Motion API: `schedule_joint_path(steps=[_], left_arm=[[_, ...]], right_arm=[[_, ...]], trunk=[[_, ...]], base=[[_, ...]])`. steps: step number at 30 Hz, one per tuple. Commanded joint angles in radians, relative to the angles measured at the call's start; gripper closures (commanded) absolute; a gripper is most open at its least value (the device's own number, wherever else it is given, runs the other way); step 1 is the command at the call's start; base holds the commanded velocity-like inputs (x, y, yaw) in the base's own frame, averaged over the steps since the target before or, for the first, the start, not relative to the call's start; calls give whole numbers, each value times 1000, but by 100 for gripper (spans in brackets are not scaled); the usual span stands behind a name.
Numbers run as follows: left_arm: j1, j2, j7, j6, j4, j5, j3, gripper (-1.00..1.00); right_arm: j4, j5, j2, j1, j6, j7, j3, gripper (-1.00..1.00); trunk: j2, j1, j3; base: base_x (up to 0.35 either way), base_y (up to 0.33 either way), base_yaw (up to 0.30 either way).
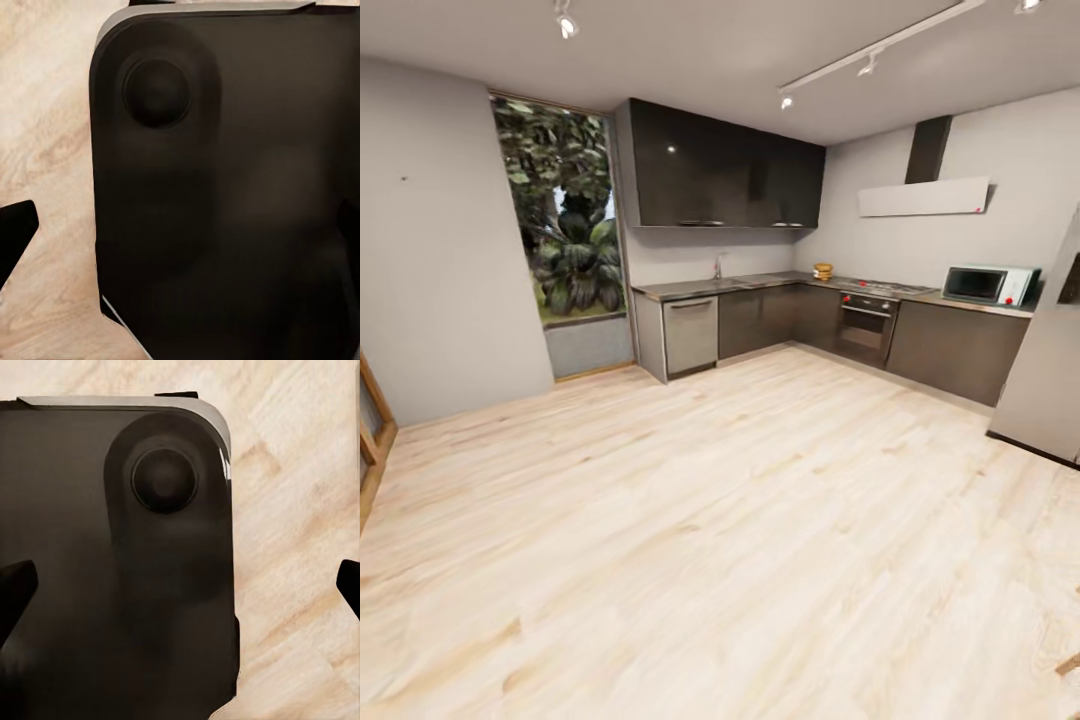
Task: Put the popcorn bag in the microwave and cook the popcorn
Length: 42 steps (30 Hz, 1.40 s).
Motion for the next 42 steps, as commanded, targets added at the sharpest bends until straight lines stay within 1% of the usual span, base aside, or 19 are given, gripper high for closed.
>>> schedule_joint_path(steps=[1,5,8,42], left_arm=[[0,0,0,-1,0,3,0,-100],[0,0,0,-2,0,3,0,-100],[0,0,0,-3,0,3,0,-100],[0,0,1,-4,0,2,0,-100]], right_arm=[[1,-6,0,0,-4,0,0,-100],[1,-6,0,0,-5,0,0,-100],[1,-6,0,0,-4,0,0,-100],[1,-6,0,0,-4,0,0,-100]], trunk=[[0,1,-1],[0,1,-1],[0,1,-1],[0,1,-1]], base=[[307,0,-254],[300,0,-254],[128,0,-254],[2,0,-254]])
